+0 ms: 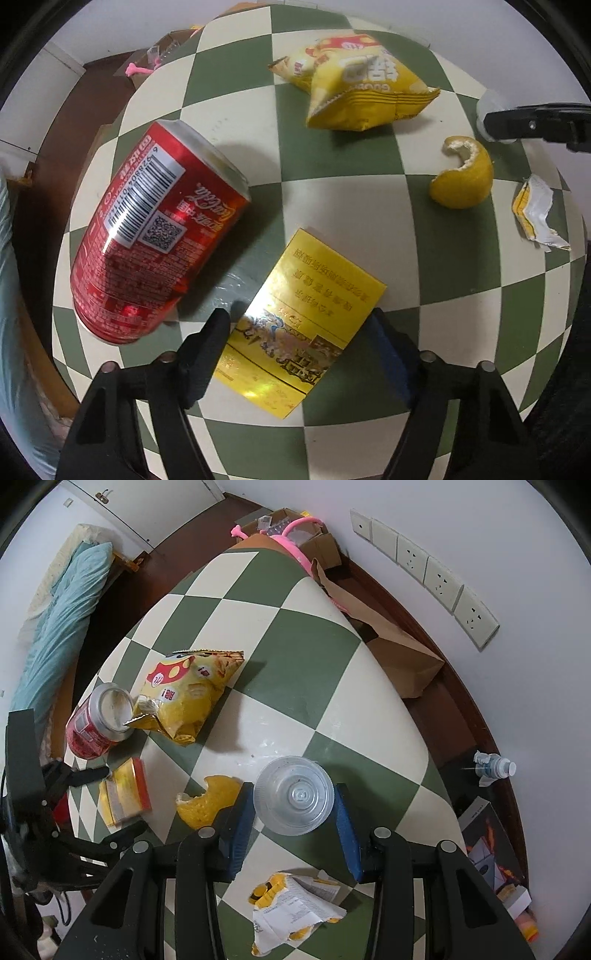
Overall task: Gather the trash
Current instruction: 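Grasp the yellow cigarette box with the left tool while the right tool grasps the clear plastic lid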
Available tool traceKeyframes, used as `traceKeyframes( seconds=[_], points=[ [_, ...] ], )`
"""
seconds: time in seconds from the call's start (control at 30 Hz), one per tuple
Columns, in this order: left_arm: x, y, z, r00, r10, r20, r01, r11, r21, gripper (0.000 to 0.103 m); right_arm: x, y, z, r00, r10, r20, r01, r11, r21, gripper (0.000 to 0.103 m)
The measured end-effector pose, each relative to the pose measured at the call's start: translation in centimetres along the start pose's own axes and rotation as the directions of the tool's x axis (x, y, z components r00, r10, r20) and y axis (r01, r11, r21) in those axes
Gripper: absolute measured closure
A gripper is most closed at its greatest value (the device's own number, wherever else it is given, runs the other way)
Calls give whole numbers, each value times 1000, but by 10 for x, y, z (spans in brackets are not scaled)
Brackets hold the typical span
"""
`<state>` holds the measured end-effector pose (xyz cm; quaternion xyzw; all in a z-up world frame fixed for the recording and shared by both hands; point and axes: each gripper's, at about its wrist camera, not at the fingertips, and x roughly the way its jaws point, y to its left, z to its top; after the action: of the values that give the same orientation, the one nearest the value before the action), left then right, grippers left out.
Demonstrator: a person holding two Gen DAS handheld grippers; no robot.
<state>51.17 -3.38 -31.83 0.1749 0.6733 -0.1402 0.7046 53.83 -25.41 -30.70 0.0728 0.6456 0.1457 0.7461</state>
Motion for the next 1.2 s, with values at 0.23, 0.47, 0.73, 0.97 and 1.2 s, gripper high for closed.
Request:
traceKeyframes(
  seconds=[0.23, 0.47, 0.73, 0.97, 1.2],
  points=[
    [-1, 10, -21, 992, -89, -88, 56, 944, -324, 30, 0, 7, -7, 999, -10, -31, 9, 1000, -24, 59],
    [3, -7, -31, 998, -51, -38, 43, 980, -196, 26, 3, 4, -18, 998, -33, -53, 30, 998, -50, 59],
    [2, -12, -44, 998, -57, 20, 59, 987, -146, 31, 3, 6, -20, 998, -49, -50, 46, 997, -57, 59],
    [-11, -20, -83, 999, 6, 50, 3, 985, -173, 38, -8, 17, -26, 998, -64, -12, 62, 993, -103, 59],
    [-47, -9, -124, 990, 41, 132, 17, 913, -408, 39, -29, 45, -43, 997, -57, 53, 64, 986, -156, 59]
  ],
)
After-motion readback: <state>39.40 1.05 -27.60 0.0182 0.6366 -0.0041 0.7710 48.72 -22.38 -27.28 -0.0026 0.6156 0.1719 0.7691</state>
